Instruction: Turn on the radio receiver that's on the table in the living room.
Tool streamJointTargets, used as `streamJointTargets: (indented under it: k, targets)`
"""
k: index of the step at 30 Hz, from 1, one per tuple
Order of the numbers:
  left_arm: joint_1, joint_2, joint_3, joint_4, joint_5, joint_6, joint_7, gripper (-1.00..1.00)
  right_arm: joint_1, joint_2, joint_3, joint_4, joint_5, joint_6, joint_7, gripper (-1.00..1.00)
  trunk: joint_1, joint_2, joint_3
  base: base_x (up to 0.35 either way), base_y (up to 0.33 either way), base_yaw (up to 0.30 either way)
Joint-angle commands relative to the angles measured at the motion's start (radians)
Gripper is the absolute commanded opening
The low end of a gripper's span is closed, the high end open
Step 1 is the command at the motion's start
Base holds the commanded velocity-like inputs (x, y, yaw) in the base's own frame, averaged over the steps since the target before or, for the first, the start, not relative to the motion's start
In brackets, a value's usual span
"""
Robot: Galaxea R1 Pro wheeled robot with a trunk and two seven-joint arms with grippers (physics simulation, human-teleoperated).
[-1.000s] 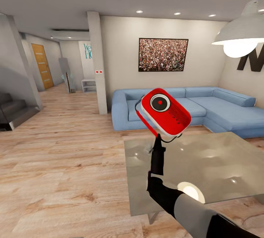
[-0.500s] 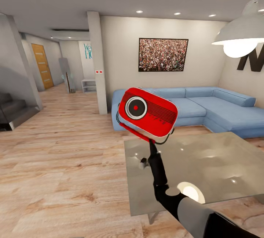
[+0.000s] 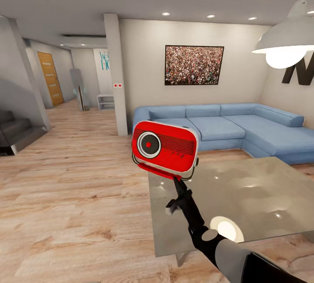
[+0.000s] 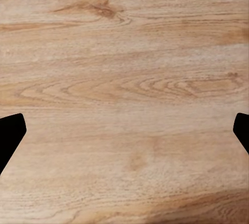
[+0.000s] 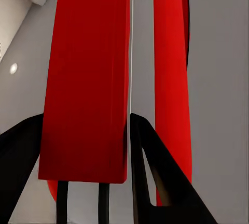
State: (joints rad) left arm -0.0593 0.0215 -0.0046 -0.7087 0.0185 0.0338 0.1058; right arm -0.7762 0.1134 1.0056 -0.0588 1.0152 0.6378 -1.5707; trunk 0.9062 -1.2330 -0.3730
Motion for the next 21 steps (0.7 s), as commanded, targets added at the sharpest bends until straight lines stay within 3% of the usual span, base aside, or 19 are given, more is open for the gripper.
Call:
streamJointTargets:
  k: [1,7,14,17,21]
  targets:
    - [0.0,0.0,0.0,0.0,0.0,0.0,0.0,1.0,0.0,0.0,-0.014,0.001,0.001,0.005,0.0,-1.0,0.0,0.0,0.0,0.0,0.0,0.0]
    - [0.001,0.001,0.0,0.0,0.0,0.0,0.0,1.0,0.0,0.0,-0.013,0.002,-0.002,0.014,0.0,-1.0,0.0,0.0,0.0,0.0,0.0,0.0]
    - [-0.024,-0.039,-0.004,-0.04,-0.001,-0.021,0.007,1.0,-0.005,0.03,0.065,0.045,0.012,0.014,0.0,-1.0,0.0,0.0,0.0,0.0,0.0,0.0]
    - [-0.026,-0.041,-0.004,-0.057,-0.003,-0.036,0.007,1.0,-0.004,0.019,0.107,0.064,0.014,0.019,0.0,-1.0,0.0,0.0,0.0,0.0,0.0,0.0]
    - [-0.026,-0.032,-0.003,-0.074,-0.004,-0.059,0.007,1.0,-0.003,0.004,0.129,0.087,0.017,0.022,0.0,-1.0,0.0,0.0,0.0,0.0,0.0,0.0]
